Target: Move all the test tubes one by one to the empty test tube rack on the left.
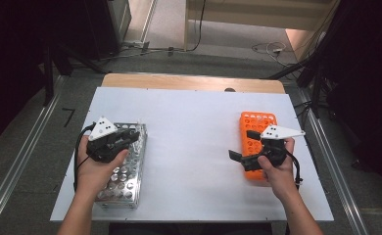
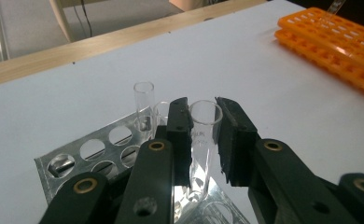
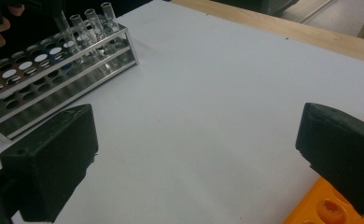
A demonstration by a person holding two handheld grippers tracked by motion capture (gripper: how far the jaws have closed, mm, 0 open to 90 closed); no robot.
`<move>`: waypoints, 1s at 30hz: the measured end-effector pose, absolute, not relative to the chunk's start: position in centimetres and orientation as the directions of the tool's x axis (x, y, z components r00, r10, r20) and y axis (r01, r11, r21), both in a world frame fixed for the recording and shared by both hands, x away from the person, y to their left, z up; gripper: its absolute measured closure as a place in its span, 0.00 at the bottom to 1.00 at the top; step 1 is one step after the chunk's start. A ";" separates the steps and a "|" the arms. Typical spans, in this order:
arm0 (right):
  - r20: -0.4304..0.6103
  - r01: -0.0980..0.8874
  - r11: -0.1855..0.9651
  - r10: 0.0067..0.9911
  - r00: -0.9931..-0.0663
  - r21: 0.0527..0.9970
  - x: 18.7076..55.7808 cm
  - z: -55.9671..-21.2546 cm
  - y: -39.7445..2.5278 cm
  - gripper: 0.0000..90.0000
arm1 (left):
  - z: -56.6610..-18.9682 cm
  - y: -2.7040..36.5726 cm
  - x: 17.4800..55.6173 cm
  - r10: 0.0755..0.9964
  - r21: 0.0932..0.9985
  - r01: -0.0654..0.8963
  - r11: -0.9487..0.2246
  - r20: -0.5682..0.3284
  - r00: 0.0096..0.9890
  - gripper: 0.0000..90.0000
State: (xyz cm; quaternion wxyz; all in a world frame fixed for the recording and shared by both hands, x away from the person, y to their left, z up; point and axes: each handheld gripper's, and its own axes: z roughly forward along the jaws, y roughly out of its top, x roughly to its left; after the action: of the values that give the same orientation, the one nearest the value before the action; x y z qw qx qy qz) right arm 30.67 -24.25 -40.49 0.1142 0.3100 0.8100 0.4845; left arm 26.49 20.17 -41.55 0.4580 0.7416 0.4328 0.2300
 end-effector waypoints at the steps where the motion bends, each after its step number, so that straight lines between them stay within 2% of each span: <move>1: 0.114 0.391 0.338 0.614 -0.781 0.856 30.7 -40.5 -24.3 0.00 | -41.6 20.2 26.5 0.852 0.876 0.436 -0.207 -0.058 0.520 0.83; 22: 0.130 0.413 0.281 0.670 -0.731 0.866 31.7 -40.2 -26.8 0.00 | -43.0 20.1 27.2 0.841 0.825 0.509 -0.246 -0.079 0.535 0.81; 27: 0.138 0.428 0.261 0.696 -0.704 0.865 32.4 -40.3 -27.8 0.00 | -42.7 20.1 27.1 0.837 0.833 0.504 -0.227 -0.097 0.539 0.70; 30: 0.137 0.442 0.252 0.721 -0.679 0.861 33.1 -40.5 -28.5 0.00 | -42.0 20.1 27.0 0.843 0.844 0.494 -0.207 -0.102 0.528 0.56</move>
State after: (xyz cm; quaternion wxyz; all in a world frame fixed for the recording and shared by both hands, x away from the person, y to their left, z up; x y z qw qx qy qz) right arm 33.11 -28.54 -40.52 0.1445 0.3738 0.7778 0.4842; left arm 27.01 20.10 -42.04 0.4457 0.7518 0.4448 0.1958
